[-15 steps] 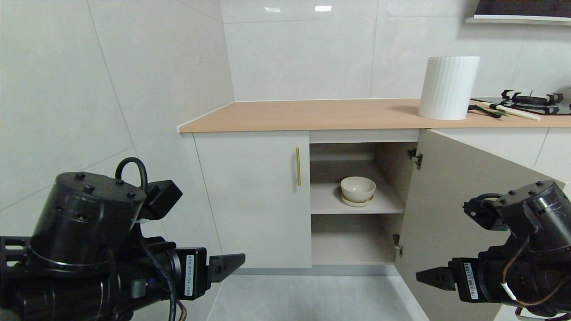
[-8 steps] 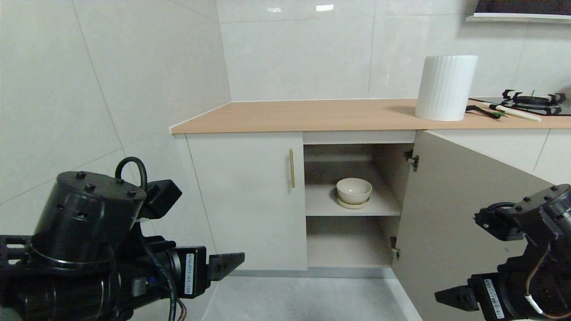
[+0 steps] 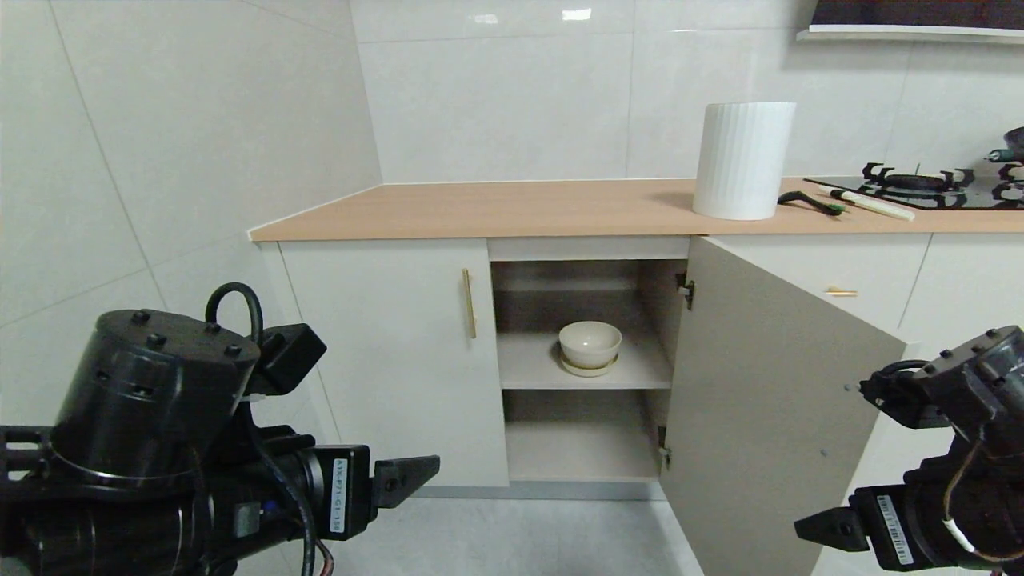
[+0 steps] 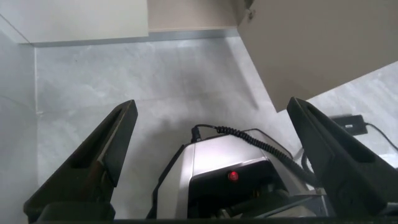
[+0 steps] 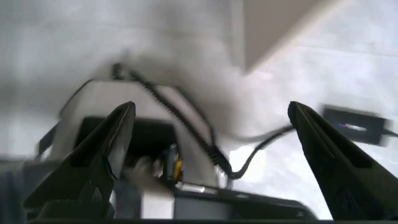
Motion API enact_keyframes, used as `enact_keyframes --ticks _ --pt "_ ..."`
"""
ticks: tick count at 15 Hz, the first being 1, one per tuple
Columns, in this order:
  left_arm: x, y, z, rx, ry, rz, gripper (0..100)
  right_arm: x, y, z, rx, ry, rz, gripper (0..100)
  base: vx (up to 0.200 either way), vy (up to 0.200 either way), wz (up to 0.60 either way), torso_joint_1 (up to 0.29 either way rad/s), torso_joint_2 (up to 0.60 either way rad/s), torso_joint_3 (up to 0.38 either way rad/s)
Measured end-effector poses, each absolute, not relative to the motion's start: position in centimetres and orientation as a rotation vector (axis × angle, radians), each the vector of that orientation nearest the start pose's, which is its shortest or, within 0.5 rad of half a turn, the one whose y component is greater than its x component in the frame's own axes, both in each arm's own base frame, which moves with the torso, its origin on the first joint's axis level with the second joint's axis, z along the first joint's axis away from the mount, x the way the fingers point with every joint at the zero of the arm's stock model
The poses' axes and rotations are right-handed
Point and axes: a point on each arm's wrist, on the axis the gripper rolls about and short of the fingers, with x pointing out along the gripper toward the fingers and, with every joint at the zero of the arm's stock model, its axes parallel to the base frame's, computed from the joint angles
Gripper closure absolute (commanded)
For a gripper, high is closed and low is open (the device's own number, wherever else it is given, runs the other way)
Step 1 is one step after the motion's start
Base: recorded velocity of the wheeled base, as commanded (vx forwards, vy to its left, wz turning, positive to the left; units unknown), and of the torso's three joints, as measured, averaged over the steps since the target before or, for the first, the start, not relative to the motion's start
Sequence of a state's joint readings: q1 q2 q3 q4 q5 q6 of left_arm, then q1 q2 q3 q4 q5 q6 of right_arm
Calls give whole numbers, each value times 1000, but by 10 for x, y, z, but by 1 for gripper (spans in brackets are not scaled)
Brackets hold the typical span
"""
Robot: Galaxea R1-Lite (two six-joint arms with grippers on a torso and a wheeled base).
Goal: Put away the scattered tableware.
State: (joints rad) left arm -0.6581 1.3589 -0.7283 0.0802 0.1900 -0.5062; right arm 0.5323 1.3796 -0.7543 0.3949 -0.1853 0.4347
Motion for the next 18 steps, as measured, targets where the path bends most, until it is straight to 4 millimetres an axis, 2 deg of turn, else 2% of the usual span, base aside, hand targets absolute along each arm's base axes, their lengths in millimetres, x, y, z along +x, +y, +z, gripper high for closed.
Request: enact_keyframes --ticks 3,7,11,14,18 --pt "161 -119 184 -184 743 -270 0 169 79 161 6 1008 5 0 0 0 0 0 0 0" --pt "160 -119 185 -185 743 -271 0 182 48 160 -40 1039 -140 0 0 0 0 0 0 0" --pt "160 -119 185 -185 743 -271 0 197 4 169 17 1001 -317 0 0 0 0 0 0 0" --pt "160 -119 185 -185 743 -272 0 215 -19 172 70 930 -398 0 0 0 0 0 0 0" --pt "160 -118 185 -186 742 -273 0 248 -31 160 166 822 -439 0 0 0 0 0 0 0"
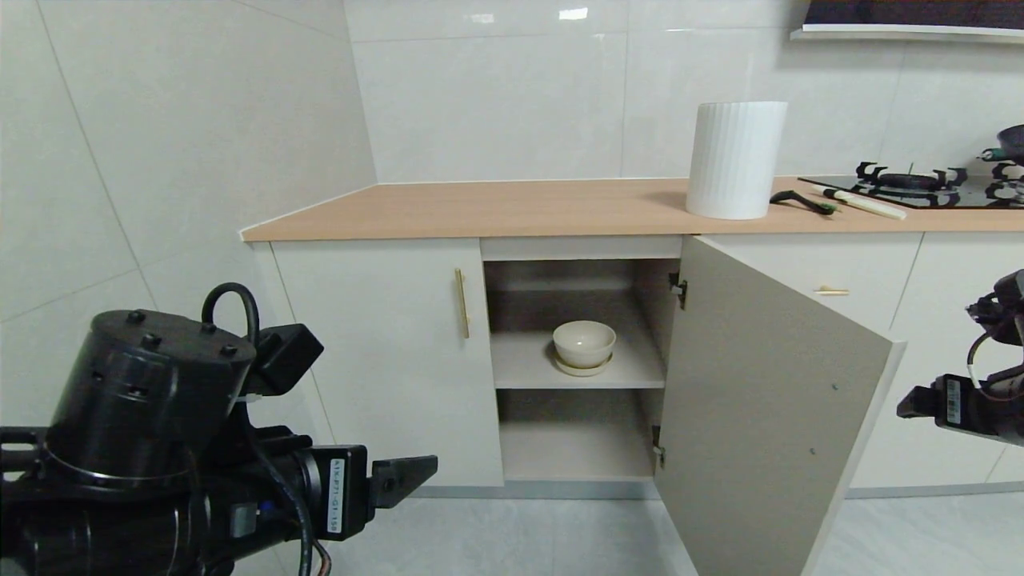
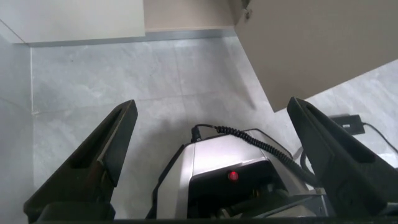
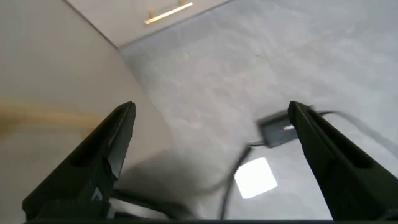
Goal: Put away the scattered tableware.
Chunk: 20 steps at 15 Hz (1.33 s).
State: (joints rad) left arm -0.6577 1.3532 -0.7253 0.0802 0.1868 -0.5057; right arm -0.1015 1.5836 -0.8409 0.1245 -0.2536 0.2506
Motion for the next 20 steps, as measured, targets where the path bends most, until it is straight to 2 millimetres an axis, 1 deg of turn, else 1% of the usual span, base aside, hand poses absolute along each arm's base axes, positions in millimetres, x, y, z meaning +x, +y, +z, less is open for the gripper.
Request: enact_keyframes --ticks 2,5,8,10,13,17,19,20 --pt "160 -118 185 -186 742 -273 0 256 -31 150 208 839 -412 0 0 0 0 0 0 0" --pt "160 -118 185 -186 742 -273 0 262 -27 142 232 875 -358 0 0 0 0 0 0 0" --pt "159 -118 187 -190 735 -273 0 264 -9 136 260 893 -295 0 0 0 0 0 0 0" --pt "159 -118 187 -192 736 -276 0 265 4 133 246 909 -250 0 0 0 0 0 0 0" --pt "159 -118 187 -194 737 -277 0 275 34 128 218 887 -148 0 0 0 0 0 0 0" --pt "159 -117 187 -194 733 -270 0 301 85 115 174 835 15 0 0 0 0 0 0 0" --pt "160 -117 187 -194 732 -269 0 313 104 110 161 840 69 0 0 0 0 0 0 0" --pt "160 -117 188 -194 731 -269 0 318 111 108 157 843 88 0 0 0 0 0 0 0"
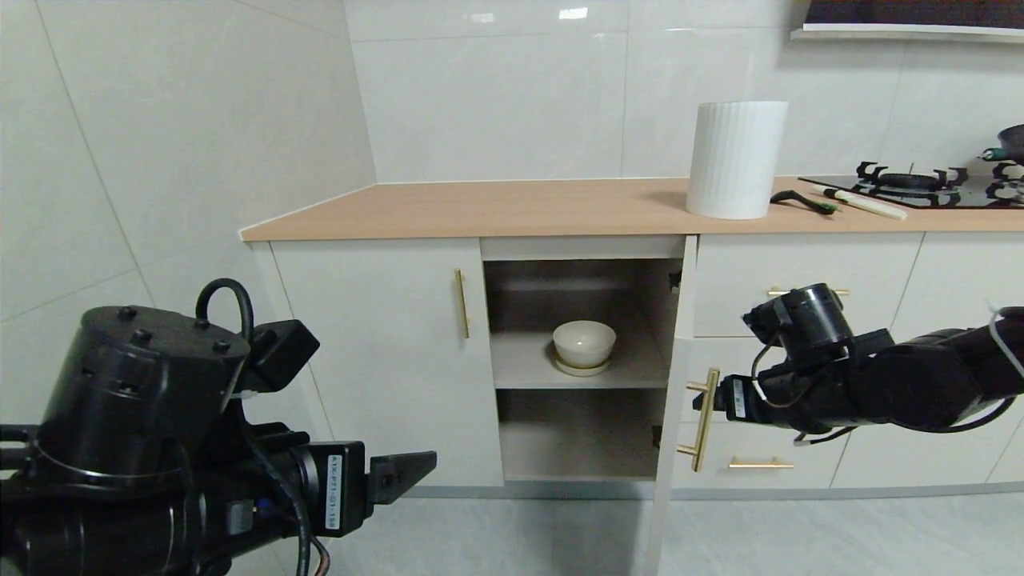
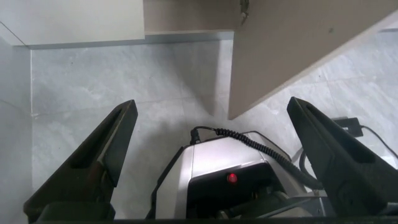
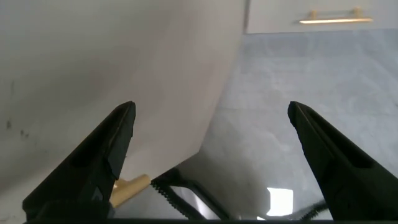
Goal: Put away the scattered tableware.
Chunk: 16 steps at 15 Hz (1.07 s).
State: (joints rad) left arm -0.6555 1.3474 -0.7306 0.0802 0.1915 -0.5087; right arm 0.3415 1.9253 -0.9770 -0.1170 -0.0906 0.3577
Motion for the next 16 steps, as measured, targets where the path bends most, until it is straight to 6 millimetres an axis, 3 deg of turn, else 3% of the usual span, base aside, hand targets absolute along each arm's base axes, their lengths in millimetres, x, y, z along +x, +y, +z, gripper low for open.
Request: enact_keyframes --ticks 8,16 --pt "162 -112 189 -188 704 -217 0 346 140 87 181 870 146 0 0 0 0 0 0 0" --pt "164 -113 184 -165 722 -209 0 354 151 70 204 875 148 0 0 0 0 0 0 0"
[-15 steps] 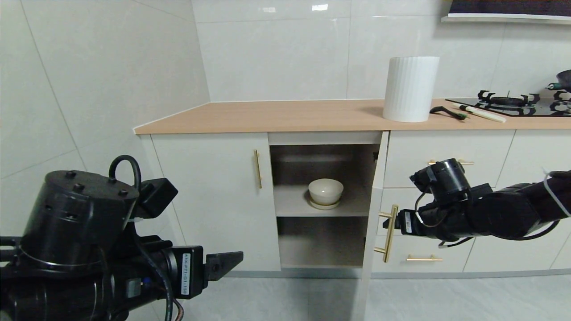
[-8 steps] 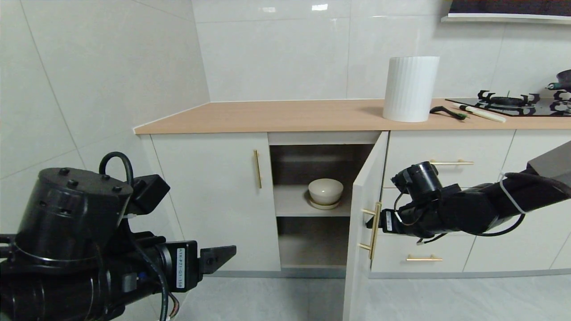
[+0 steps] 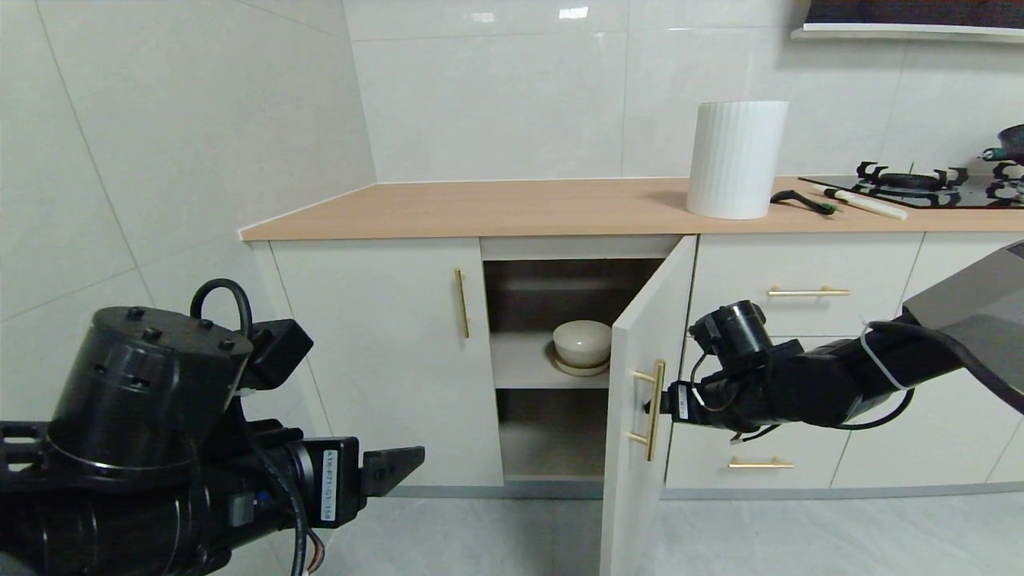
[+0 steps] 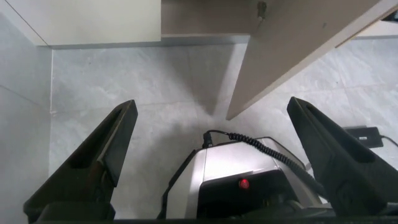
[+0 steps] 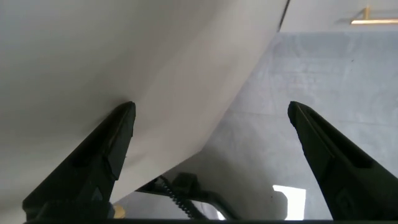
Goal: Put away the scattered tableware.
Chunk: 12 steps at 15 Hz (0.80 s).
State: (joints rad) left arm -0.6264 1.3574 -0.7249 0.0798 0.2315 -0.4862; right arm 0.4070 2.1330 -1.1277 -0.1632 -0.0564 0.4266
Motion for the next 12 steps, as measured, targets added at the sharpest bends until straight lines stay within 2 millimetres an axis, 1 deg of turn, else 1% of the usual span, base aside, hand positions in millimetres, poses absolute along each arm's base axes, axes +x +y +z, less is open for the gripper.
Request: enact_keyframes --ticks 2,6,10,12 --pt "165 -113 183 -162 725 -209 0 357 157 67 224 879 146 0 0 0 0 0 0 0" --pt "165 -113 184 -163 724 -210 0 359 167 59 240 875 158 0 200 0 0 -1 1 1" --pt "165 -113 184 -163 725 -209 0 360 170 55 262 884 149 0 200 0 0 4 4 0" --pt "165 -113 184 -163 725 -209 0 361 173 56 292 875 145 0 0 0 0 0 0 0"
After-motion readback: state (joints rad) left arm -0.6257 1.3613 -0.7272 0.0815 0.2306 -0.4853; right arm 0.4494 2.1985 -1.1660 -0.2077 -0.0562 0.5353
